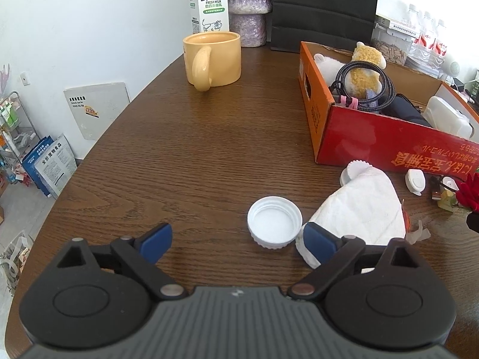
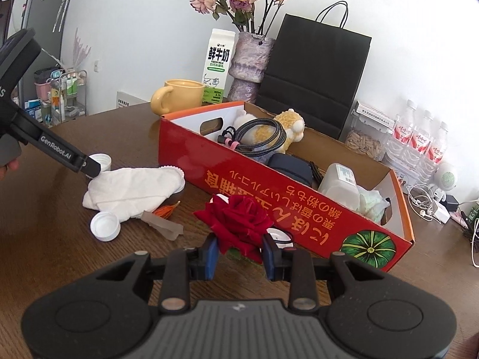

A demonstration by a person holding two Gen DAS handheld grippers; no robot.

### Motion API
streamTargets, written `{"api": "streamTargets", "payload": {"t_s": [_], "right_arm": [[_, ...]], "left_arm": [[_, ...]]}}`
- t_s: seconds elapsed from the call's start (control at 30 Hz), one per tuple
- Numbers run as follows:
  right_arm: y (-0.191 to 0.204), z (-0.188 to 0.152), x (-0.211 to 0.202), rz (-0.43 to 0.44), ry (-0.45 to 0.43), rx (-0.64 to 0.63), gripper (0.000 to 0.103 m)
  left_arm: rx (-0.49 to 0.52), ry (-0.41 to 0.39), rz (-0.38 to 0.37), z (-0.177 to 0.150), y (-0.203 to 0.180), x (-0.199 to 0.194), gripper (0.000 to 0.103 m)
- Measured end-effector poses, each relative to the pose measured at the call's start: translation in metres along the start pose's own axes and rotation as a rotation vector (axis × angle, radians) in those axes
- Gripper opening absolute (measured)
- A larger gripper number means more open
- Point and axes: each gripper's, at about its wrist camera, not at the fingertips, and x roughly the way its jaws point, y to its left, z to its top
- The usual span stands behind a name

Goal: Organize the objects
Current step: 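Grasp the red rose with the right tool while the left tool hovers over the towel, then grasp the white bottle cap with the left tool while the right tool lifts the rose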

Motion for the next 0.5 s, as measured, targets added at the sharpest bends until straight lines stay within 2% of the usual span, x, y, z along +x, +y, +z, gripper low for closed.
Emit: {"api": "streamTargets", "payload": {"t_s": [0.1,0.2,0.27,0.3,0.5], "right_arm": [[-0.0009,0.0006,0.002,-0.002,0.002,0.002,0.03],[-0.0012,0.0007,0.0035,-0.001,0.003,0.002,0.03],[-0.0015,0.0008,0.0039,0.0,0.002,0.003,0.03],[-0.0017,0.0009,0.0041,0.0,0.001,0.005,0.03],[-0.0023,0.0021,0.0043,0.002,-0.004,0.009,0.03]], "left_arm": [[-0.004,0.002,-0.02,0.0018,0.0003,0.0022,0.084],[0.008,0.001,-0.038,0.0032,-0.0016,0.002,0.067],[0.02,0.011,-0.052,0.0032,-0.0038,0.0032,0.046],[0.026,0.012,-0.055,0.0028,-0.0045,0.0034,0.041],[0.039,-0.008,-0.057,0.0033,-0.0061,-0.0016,0.04]]}}
